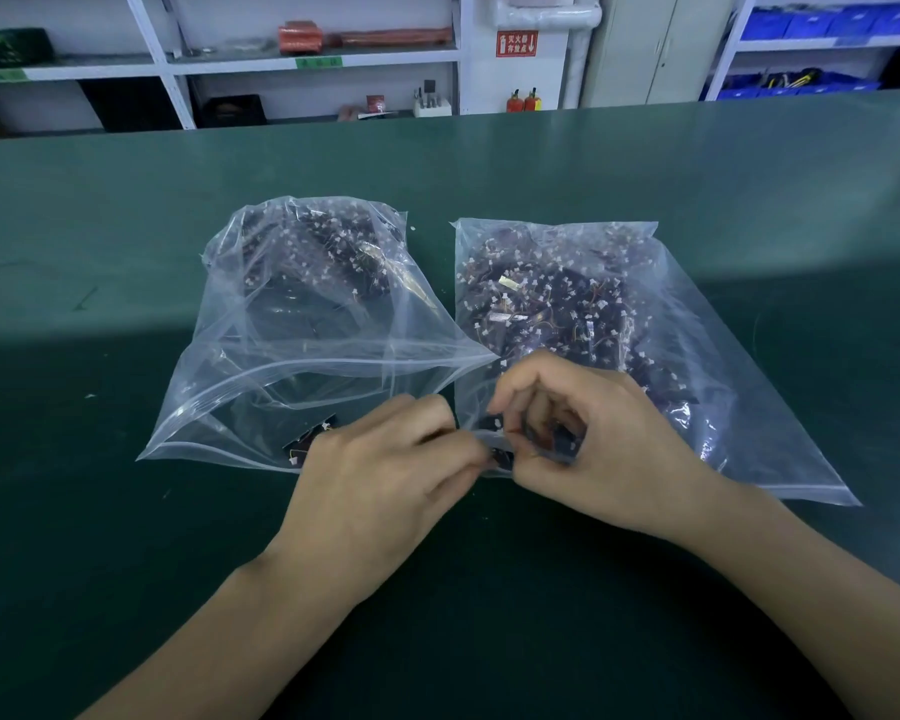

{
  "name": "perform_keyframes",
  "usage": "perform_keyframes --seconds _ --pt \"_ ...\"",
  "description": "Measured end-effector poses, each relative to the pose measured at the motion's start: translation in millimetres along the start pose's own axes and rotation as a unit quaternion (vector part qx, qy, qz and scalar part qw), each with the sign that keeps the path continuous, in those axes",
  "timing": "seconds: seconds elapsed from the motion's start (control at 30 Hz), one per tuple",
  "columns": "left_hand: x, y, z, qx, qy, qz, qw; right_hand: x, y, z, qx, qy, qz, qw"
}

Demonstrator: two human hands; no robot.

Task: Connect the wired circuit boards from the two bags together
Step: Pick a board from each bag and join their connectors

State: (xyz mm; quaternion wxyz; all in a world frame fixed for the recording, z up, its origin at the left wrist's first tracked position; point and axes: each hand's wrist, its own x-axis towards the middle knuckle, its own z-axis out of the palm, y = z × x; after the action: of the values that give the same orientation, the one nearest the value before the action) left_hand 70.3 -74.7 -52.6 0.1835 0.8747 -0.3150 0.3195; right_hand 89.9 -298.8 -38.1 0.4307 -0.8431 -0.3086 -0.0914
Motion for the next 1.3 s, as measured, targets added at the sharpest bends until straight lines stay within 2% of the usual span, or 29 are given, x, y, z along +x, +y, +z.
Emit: perform_keyframes --seconds 0.13,0.23,0.3,0.37,0.43,0.5,0.6,0.77,1.03,1.17,1.3 --pt "-2.3 -2.7 0.0 0.069 -0.043 0.047 0.996 0.3 -0.6 2.4 -0.010 -0.008 -0.002 1.000" --pt "-3.2 -0.3 -1.5 0.053 -0.077 0.038 0.995 -0.1 -0.6 3.0 -0.013 -0.015 -0.001 1.000" --pt "-3.4 2.6 -2.3 -0.002 -0.081 0.010 0.997 -0.2 -0.5 2.3 -0.007 -0.018 0.003 1.000" --pt "-5.1 1.3 -3.6 -0.082 -0.065 -0.054 0.993 0.1 -1.1 1.5 0.002 -0.015 0.007 1.000" --pt "-6.8 -3.4 -5.9 -0.103 -0.052 -0.103 0.988 0.0 -1.7 0.7 0.002 -0.016 0.006 1.000" --pt "-7.6 -9.4 -10.8 -0.067 -0.048 -0.117 0.990 -0.3 -2.1 0.4 -0.001 -0.029 0.009 1.000" --pt "-8.9 -22.3 -19.1 0.043 -0.059 -0.142 0.987 -1.4 -1.2 1.5 -0.006 -0.053 0.014 0.998" --pt "-12.5 -51.7 -28.7 0.139 -0.104 -0.247 0.953 -3.4 0.8 1.3 -0.009 -0.069 0.018 0.997" --pt "-10.6 -60.9 -38.7 0.161 -0.213 -0.305 0.914 -4.0 2.2 3.9 -0.027 -0.065 0.007 0.997" --pt "-9.3 -58.8 -39.0 0.141 -0.218 -0.315 0.913 -4.4 3.1 4.1 -0.032 -0.060 0.003 0.998" --pt "-9.3 -54.3 -34.1 0.118 -0.159 -0.265 0.944 -4.8 4.3 5.0 -0.042 -0.053 0.002 0.998"
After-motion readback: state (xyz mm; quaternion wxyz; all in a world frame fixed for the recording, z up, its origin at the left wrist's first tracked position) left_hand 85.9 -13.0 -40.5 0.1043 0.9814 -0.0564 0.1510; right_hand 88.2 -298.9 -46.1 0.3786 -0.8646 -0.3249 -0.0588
